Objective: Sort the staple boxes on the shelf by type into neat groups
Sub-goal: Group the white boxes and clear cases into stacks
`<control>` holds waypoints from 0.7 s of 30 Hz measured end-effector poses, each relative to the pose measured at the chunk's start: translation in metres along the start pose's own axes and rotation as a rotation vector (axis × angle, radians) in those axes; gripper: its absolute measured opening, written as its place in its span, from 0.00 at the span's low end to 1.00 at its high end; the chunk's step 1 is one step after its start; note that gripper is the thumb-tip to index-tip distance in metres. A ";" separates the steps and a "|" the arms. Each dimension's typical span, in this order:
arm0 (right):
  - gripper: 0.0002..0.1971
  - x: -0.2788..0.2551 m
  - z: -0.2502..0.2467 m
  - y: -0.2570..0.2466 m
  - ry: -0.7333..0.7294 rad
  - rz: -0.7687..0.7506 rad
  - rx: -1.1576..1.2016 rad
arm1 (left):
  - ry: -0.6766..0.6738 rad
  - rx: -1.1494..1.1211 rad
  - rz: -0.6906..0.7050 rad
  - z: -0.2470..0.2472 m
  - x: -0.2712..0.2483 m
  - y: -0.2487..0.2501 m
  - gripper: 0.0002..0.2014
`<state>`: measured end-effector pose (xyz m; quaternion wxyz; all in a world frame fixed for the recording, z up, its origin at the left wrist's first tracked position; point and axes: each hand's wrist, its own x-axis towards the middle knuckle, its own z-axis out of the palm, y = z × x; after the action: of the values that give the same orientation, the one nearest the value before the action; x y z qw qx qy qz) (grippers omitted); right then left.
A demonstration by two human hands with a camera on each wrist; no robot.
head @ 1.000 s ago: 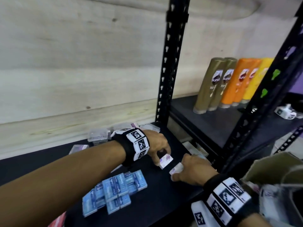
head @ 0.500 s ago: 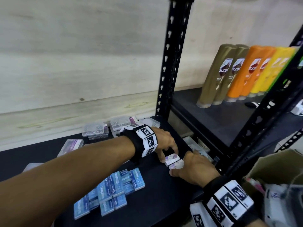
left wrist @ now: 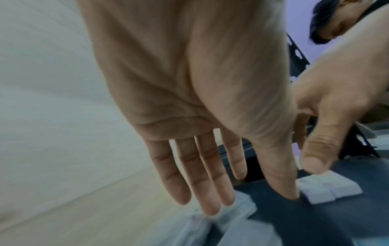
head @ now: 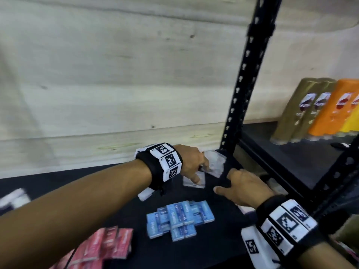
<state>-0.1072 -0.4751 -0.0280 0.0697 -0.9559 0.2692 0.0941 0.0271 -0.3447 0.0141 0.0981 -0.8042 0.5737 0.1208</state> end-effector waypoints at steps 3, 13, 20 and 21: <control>0.33 0.000 -0.010 -0.052 -0.004 -0.134 -0.026 | -0.017 -0.029 -0.125 0.008 -0.060 -0.032 0.26; 0.29 -0.014 -0.014 -0.222 -0.045 -0.524 -0.117 | -0.065 -0.201 -0.585 0.063 -0.253 -0.114 0.27; 0.29 -0.030 0.004 -0.312 -0.129 -0.727 -0.103 | -0.111 -0.238 -0.858 0.121 -0.353 -0.151 0.28; 0.28 -0.030 0.009 -0.323 -0.162 -0.777 -0.077 | -0.115 -0.252 -0.880 0.131 -0.364 -0.155 0.27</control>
<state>0.0366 -0.1846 -0.0039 0.0853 -0.9780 -0.1224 0.1458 0.0488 0.0714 0.0046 0.0734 -0.9689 0.1521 0.1810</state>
